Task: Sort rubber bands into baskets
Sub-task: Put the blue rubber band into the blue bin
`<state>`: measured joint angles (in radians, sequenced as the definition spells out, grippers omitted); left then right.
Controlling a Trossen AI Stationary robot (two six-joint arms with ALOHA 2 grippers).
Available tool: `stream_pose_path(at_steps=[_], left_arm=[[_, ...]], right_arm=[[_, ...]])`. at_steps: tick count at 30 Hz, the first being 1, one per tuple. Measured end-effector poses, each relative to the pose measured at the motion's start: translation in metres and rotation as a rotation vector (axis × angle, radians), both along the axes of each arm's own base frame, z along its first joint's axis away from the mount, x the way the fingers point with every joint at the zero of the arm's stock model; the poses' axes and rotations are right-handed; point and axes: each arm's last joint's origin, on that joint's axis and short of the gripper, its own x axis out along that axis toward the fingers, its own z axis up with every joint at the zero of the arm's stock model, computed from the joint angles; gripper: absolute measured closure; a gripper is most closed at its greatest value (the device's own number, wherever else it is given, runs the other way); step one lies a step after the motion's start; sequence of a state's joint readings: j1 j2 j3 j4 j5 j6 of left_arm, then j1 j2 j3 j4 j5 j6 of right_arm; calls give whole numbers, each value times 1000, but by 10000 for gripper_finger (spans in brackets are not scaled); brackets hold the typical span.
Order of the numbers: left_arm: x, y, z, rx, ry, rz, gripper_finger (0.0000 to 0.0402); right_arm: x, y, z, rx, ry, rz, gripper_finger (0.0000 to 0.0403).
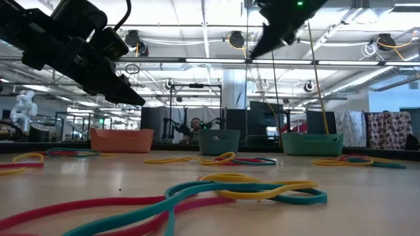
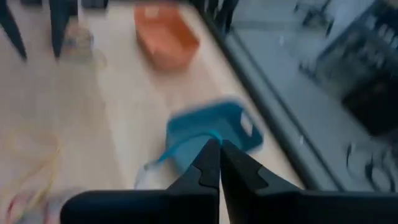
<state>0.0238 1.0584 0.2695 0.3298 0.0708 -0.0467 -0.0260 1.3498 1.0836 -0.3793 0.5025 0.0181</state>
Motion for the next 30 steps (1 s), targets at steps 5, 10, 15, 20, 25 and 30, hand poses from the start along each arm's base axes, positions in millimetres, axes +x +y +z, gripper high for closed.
stream_pose_path(at_steps=[5,10,15,20,25,30], left_arm=[[1,0,1,2,-15,-1,249],[3,1,6,35,-74,12,249],[2,4,8,82,-78,89,249],[2,5,8,150,-76,82,249],[1,7,8,219,-59,143,249],[-11,10,12,276,1,255,249]], right_arm=[[23,-20,-8,-107,-36,11,403],[43,-53,-30,-161,-15,-38,402],[57,-85,-58,-141,-9,-71,402],[68,-106,-91,-48,0,-11,402],[73,-116,-113,-19,33,-29,402],[73,-114,-115,-14,45,-24,397]])
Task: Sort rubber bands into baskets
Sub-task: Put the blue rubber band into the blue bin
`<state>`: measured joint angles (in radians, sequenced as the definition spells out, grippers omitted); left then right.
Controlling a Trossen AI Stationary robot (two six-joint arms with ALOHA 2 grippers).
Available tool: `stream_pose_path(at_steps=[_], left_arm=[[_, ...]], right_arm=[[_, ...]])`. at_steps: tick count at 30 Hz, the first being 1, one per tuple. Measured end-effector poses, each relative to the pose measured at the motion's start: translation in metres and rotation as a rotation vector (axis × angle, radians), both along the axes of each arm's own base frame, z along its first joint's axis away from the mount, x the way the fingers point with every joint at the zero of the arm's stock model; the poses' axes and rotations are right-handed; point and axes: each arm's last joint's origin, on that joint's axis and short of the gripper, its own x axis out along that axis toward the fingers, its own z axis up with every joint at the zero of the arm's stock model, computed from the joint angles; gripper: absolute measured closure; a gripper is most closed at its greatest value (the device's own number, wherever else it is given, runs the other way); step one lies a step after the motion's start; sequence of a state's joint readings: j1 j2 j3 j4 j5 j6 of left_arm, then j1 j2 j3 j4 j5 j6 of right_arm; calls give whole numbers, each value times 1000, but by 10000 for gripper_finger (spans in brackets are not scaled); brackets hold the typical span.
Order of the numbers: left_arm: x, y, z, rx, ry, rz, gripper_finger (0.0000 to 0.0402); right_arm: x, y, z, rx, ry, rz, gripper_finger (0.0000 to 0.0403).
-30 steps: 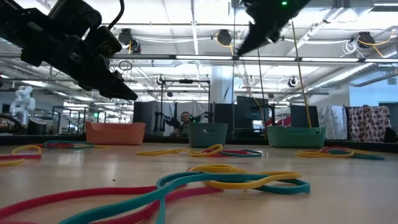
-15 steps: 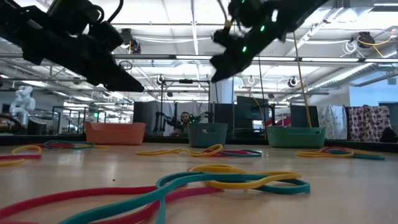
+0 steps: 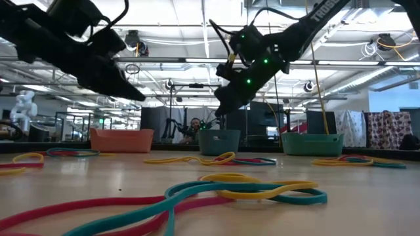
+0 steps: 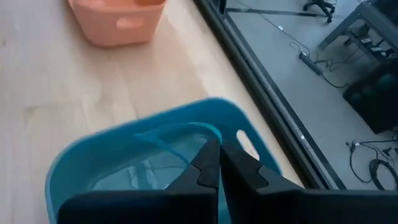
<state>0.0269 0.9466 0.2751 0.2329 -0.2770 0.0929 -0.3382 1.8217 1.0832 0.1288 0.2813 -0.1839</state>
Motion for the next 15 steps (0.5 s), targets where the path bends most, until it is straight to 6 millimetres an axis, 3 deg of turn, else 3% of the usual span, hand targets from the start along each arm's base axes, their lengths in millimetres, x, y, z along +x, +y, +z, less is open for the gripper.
stream_pose_path(at_steps=[7,15], left_arm=[[-11,0,20,22,-80,-3,249],[-12,0,22,29,-95,-6,249]], right_arm=[[-5,-1,3,105,84,78,361],[1,-5,18,159,73,102,298]])
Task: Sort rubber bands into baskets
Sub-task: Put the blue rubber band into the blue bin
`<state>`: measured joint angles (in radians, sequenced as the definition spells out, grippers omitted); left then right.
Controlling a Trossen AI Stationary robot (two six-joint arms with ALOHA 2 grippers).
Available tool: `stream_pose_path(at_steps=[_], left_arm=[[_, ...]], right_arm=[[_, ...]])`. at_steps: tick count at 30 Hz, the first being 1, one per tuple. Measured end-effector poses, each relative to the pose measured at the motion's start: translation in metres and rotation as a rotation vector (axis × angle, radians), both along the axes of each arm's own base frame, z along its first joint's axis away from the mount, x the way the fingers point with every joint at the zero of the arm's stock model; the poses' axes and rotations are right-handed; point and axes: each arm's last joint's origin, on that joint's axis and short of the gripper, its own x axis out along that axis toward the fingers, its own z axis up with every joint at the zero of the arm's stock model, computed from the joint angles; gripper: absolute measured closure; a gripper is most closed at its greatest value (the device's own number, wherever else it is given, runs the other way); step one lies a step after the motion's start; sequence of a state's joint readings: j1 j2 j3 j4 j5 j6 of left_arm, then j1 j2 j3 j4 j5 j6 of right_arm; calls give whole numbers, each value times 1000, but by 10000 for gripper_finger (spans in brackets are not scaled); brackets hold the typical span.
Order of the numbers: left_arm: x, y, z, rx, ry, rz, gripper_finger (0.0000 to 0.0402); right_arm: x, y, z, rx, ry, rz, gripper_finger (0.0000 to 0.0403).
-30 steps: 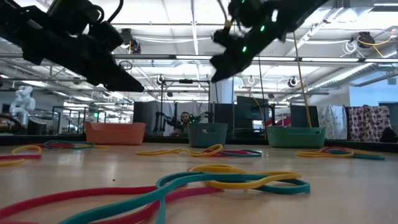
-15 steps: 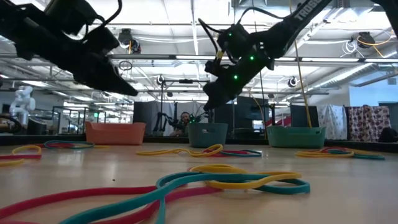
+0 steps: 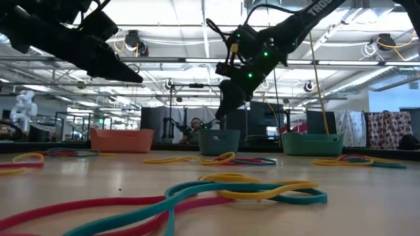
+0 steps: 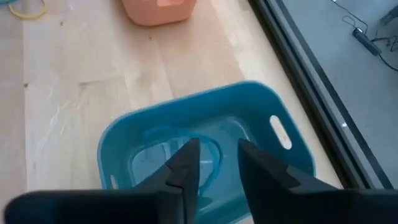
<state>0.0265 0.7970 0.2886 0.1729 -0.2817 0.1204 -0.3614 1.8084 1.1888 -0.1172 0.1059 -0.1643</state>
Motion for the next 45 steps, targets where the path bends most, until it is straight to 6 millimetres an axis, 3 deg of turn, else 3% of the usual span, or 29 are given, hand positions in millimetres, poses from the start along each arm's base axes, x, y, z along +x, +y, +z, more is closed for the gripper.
stream_pose_path(at_steps=[12,22,34,39,45], left_arm=[[-1,0,-3,-1,28,0,249],[-4,-1,-10,-58,98,3,249],[-8,-1,-19,-147,168,45,249],[-11,-1,-22,-187,196,68,249],[-11,-1,-23,-225,193,88,249]], right_arm=[[9,0,41,45,69,-5,236],[28,44,53,28,17,117,232],[38,115,51,66,18,334,232],[31,143,36,165,92,470,232],[16,163,14,213,230,497,232]])
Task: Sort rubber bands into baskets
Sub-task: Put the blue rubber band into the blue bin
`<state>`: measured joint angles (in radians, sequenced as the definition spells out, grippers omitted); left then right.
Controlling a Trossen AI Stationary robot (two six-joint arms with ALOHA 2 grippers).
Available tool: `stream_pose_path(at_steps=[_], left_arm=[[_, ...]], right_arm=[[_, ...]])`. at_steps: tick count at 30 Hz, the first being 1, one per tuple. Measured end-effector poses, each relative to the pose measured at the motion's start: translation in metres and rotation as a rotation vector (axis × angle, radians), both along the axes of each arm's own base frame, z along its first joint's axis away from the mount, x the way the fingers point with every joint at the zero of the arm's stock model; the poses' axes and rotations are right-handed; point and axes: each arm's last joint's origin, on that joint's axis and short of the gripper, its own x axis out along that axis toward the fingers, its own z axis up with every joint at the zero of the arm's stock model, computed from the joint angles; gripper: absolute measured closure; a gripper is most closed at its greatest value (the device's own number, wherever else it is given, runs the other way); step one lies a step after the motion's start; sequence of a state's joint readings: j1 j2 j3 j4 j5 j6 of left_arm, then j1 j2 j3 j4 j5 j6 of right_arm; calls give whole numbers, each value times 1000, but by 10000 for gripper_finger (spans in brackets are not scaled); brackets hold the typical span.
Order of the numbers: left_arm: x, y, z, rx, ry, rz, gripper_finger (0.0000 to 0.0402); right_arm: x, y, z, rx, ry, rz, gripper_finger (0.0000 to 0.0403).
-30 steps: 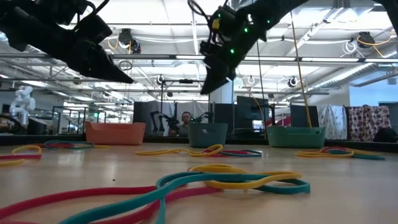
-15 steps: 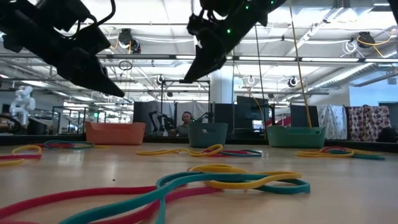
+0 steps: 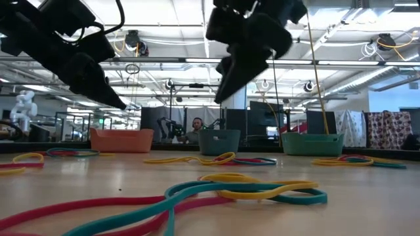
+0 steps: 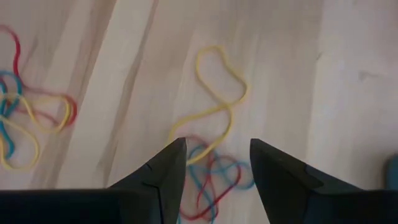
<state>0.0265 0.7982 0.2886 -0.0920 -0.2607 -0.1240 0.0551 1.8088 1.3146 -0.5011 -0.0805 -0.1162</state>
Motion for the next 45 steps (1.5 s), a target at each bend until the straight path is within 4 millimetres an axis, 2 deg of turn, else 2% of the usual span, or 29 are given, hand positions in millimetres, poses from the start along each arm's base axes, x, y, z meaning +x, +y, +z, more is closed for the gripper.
stream_pose_path(at_steps=[7,23,35,45], left_arm=[[0,0,0,0,-5,0,249],[2,0,2,29,-22,-19,249],[2,0,2,29,-22,-19,249],[2,0,2,29,-21,-19,249]], right_arm=[[-11,12,-18,-5,65,34,232],[-25,16,-44,-24,124,74,232],[-37,27,-70,-16,64,109,232],[-36,27,-76,-9,-20,108,232]])
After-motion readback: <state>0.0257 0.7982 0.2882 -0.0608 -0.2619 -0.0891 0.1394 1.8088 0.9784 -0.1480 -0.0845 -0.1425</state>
